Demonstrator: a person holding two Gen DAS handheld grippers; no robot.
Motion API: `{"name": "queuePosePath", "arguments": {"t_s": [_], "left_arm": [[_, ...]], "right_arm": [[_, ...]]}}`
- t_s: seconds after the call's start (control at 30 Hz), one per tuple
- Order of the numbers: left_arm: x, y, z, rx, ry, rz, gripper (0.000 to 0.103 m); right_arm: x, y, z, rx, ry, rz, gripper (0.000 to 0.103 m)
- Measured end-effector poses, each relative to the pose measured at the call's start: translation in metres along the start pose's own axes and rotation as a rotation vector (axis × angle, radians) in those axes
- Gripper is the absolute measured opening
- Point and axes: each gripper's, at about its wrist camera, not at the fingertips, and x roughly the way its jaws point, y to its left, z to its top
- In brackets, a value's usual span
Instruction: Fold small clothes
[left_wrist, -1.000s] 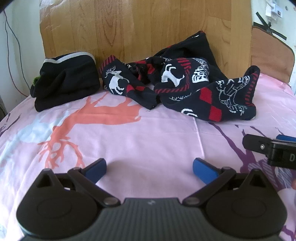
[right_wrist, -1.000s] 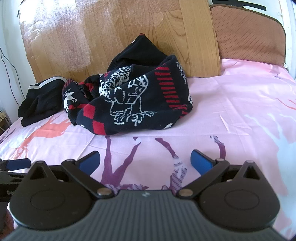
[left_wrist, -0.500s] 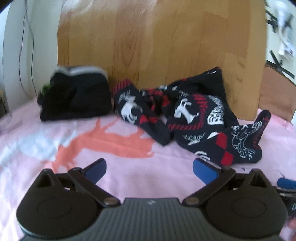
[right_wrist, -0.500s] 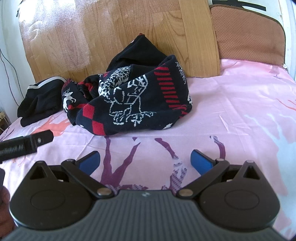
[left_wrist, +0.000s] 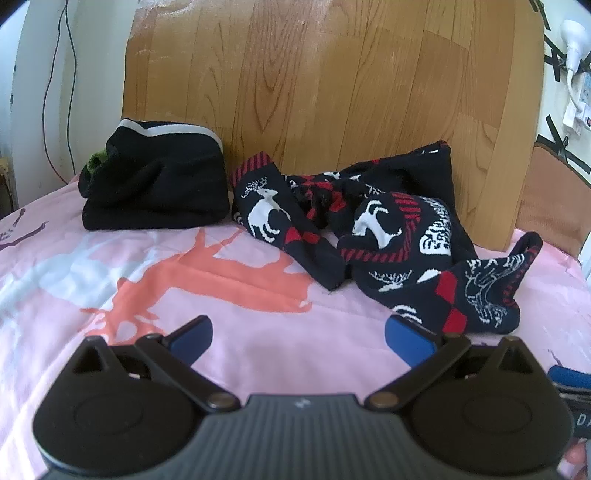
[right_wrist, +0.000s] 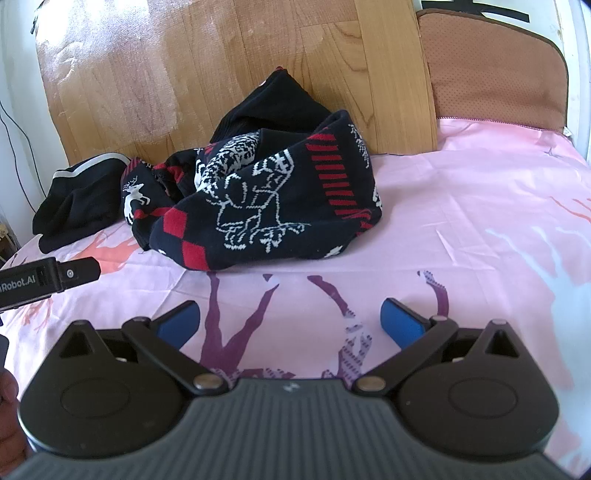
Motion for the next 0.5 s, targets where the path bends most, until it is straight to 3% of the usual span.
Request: {"name": "queuePosePath", "arguments": {"t_s": [0.5], "left_arm": [[-0.0003,-0.0081,-0.0007,0.064,0.013,-0.001,0.103]], "right_arm": [[-0.0005,-0.0005,-0.0002,0.004,-0.001,0.002,0.103]]}}
